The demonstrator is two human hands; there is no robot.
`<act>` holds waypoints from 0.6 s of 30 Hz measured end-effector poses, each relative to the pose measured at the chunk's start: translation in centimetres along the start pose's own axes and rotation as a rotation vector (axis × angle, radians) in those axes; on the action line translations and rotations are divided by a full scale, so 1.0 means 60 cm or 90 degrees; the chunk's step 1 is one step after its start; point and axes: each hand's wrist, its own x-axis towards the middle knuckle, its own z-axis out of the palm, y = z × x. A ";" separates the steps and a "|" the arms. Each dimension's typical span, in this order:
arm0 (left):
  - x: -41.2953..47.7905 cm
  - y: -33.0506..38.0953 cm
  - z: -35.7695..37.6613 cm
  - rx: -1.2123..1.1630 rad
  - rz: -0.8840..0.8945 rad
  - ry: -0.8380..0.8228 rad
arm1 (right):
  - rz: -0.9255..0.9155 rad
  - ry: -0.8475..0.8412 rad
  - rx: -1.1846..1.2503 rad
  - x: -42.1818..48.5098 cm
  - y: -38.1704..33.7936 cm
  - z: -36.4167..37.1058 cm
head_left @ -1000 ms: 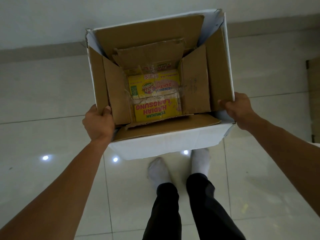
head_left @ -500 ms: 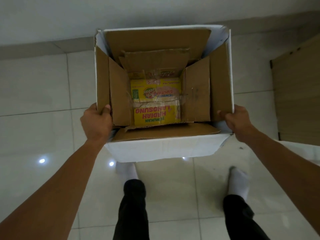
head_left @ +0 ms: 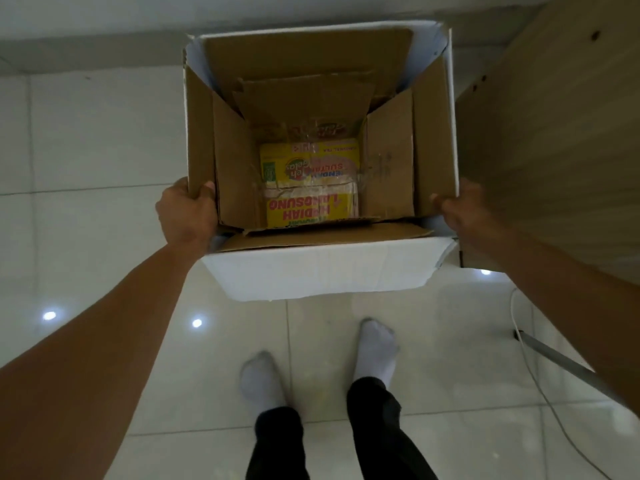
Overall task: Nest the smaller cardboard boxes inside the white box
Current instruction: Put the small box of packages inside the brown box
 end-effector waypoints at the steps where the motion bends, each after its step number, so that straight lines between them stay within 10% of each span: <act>1: -0.008 0.005 0.012 0.001 0.006 -0.002 | 0.003 0.007 -0.009 0.007 0.006 -0.010; 18: -0.043 0.090 0.077 0.046 0.017 -0.192 | 0.024 0.082 -0.090 0.056 0.039 -0.102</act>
